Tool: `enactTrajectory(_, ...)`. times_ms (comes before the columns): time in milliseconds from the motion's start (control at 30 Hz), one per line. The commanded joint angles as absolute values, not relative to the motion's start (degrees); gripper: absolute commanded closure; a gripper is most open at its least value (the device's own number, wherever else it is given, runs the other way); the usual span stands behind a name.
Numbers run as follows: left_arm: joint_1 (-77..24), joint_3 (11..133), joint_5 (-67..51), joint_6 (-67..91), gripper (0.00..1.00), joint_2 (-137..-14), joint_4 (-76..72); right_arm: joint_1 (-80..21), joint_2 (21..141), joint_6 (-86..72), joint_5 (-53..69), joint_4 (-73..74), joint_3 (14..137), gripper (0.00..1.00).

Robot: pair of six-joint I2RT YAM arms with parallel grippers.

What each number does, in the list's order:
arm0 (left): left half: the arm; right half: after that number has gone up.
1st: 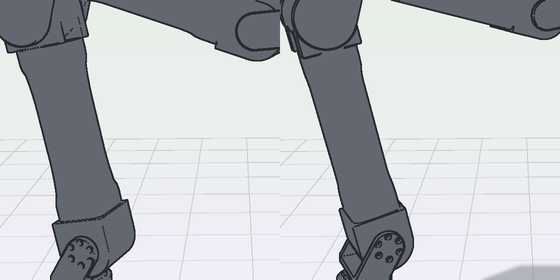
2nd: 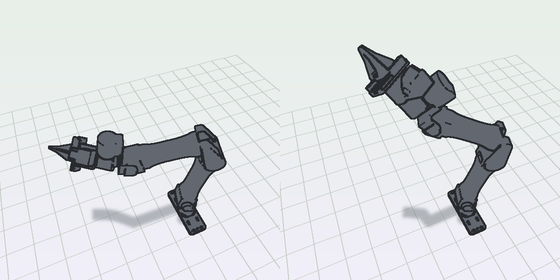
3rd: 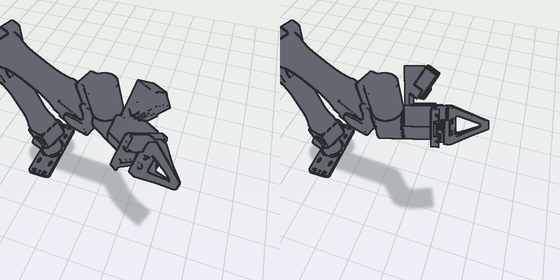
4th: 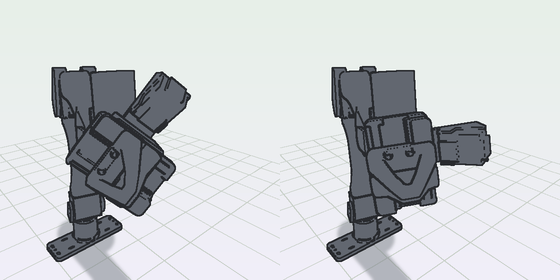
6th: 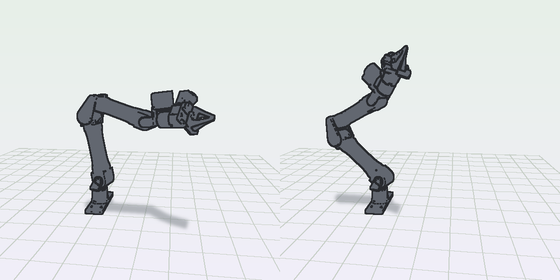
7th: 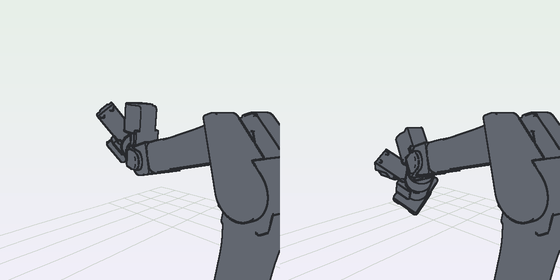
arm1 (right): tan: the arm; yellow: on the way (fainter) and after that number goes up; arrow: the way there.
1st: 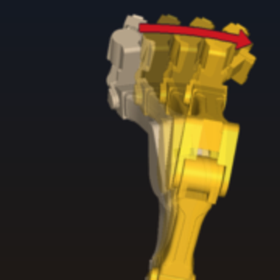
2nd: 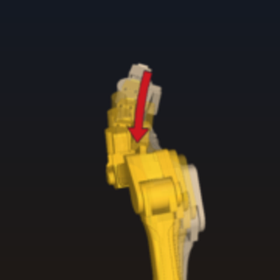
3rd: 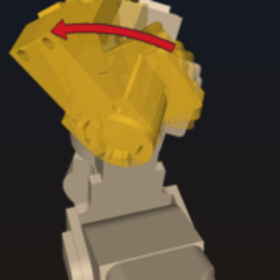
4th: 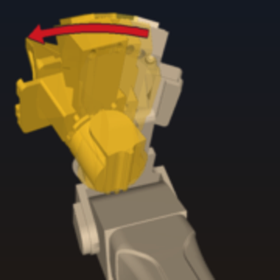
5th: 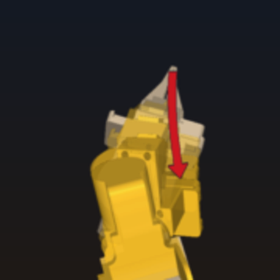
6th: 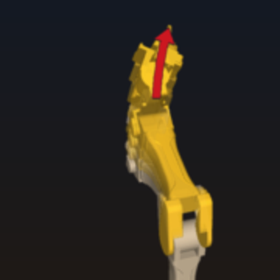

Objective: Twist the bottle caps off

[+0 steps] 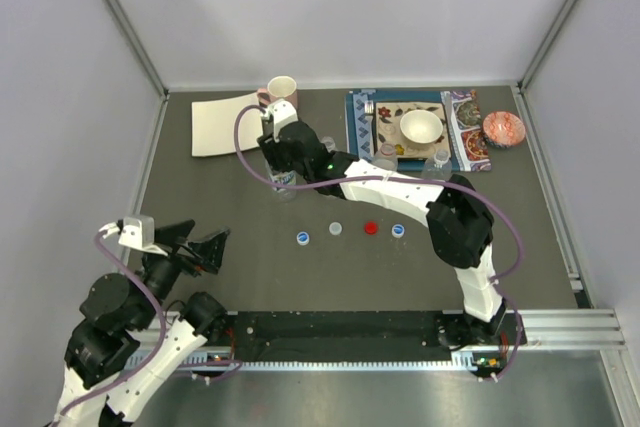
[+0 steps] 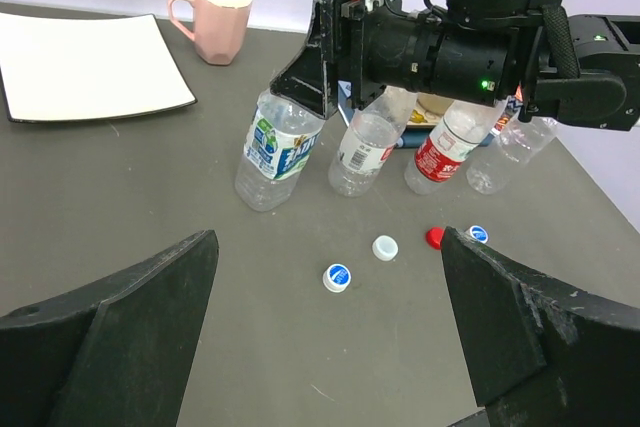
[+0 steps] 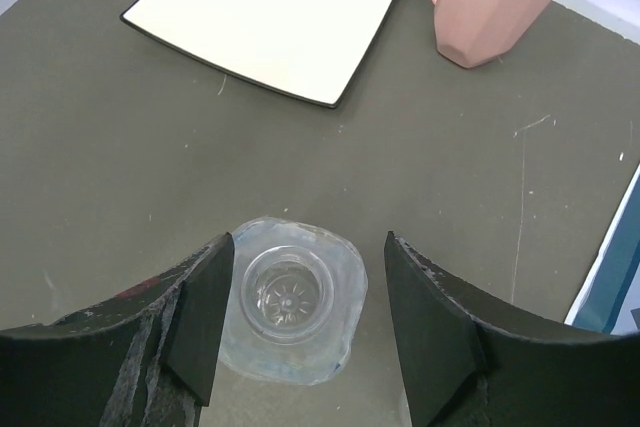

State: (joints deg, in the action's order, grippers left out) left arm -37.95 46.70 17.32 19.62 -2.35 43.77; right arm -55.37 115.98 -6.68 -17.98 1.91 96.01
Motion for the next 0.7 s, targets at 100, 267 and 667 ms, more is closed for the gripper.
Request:
enactTrajectory(100,-38.0,46.0,15.9,20.4,0.01,-1.9,41.5,-56.3,112.5,-6.9,-18.5,2.5,99.0,0.36)
enactTrajectory(267,-37.9,45.8,15.8,20.6,0.01,-1.7,41.5,-56.8,112.5,-6.8,-18.1,2.5,99.8,0.35)
enactTrajectory(667,-38.0,45.7,15.8,20.7,0.01,-1.3,41.5,-57.6,112.8,-6.2,-17.7,2.7,100.9,0.32)
